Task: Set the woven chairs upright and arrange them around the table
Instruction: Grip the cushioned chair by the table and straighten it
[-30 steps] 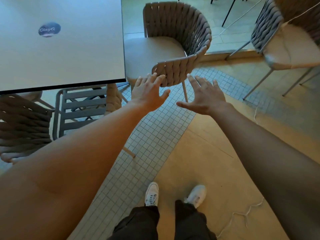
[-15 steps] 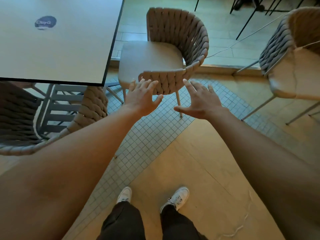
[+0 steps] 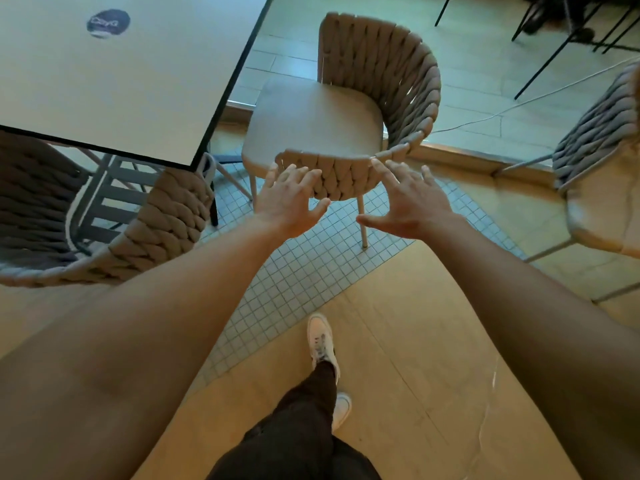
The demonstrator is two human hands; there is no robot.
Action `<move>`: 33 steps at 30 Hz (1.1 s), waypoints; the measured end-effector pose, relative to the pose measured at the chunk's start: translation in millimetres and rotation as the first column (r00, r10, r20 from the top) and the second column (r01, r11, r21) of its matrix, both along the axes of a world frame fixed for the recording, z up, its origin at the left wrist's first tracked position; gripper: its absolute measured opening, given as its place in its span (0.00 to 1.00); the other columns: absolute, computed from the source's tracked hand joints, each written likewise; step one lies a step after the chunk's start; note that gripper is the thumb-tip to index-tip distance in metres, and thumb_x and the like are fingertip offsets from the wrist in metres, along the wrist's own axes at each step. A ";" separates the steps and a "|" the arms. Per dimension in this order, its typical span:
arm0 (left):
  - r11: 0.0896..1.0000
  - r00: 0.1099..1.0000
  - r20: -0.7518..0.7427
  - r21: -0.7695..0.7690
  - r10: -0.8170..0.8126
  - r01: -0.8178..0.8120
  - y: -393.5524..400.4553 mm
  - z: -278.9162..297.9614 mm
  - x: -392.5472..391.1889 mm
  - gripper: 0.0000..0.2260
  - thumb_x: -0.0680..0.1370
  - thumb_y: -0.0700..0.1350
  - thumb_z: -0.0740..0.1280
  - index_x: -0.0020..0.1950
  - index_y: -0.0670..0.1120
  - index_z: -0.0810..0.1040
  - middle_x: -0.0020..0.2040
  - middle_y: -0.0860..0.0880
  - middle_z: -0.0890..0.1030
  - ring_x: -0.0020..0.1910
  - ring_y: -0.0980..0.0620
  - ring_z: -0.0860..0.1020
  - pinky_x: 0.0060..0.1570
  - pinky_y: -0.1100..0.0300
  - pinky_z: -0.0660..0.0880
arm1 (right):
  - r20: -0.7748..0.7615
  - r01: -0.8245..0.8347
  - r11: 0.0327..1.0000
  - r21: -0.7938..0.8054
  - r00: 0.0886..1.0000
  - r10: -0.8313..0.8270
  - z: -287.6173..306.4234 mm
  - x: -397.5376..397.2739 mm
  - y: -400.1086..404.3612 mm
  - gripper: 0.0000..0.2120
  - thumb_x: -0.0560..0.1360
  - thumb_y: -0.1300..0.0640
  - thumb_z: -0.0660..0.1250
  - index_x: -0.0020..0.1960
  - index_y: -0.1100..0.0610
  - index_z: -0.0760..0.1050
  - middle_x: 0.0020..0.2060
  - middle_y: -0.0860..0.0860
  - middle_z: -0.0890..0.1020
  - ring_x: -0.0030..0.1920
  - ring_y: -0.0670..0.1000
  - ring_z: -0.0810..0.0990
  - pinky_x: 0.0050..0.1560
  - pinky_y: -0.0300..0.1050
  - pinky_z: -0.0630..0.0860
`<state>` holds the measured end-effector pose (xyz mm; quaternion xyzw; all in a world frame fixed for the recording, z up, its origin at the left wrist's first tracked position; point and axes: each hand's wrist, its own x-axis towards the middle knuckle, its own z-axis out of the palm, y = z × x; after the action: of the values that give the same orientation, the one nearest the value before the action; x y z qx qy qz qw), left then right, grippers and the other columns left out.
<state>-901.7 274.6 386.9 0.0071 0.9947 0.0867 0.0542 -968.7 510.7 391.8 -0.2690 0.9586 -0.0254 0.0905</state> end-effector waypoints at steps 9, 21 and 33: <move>0.999 0.999 0.017 0.010 0.048 -0.048 -1.7 -18.0 -80.4 0.29 0.81 0.63 0.59 0.77 0.48 0.65 0.75 0.45 0.71 0.77 0.44 0.65 0.78 0.41 0.50 | 0.022 -0.131 0.990 0.047 0.991 0.130 -15.2 -86.0 1.8 0.53 0.71 0.24 0.63 0.83 0.50 0.46 0.81 0.56 0.59 0.80 0.59 0.57 0.80 0.64 0.48; 0.997 0.990 0.138 0.082 -0.001 -0.010 19.9 -55.8 -150.9 0.37 0.77 0.68 0.62 0.80 0.49 0.61 0.78 0.45 0.66 0.78 0.44 0.62 0.79 0.43 0.53 | 0.053 -0.229 0.973 0.026 0.972 0.228 -57.9 -181.8 5.0 0.52 0.72 0.26 0.64 0.83 0.53 0.47 0.80 0.56 0.63 0.78 0.59 0.62 0.79 0.64 0.54; 0.989 0.969 0.209 0.028 0.135 -0.144 53.0 -124.7 -209.6 0.38 0.76 0.67 0.64 0.81 0.51 0.59 0.80 0.46 0.63 0.80 0.45 0.58 0.79 0.44 0.50 | 0.129 -0.569 0.820 0.060 0.819 0.559 -140.7 -286.1 23.9 0.53 0.70 0.28 0.68 0.83 0.52 0.49 0.74 0.54 0.71 0.73 0.57 0.71 0.78 0.63 0.58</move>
<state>-1111.3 327.5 262.2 -0.0708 0.9796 0.1120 0.1508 -1254.7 534.7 251.1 -0.5345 0.8297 0.0346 0.1574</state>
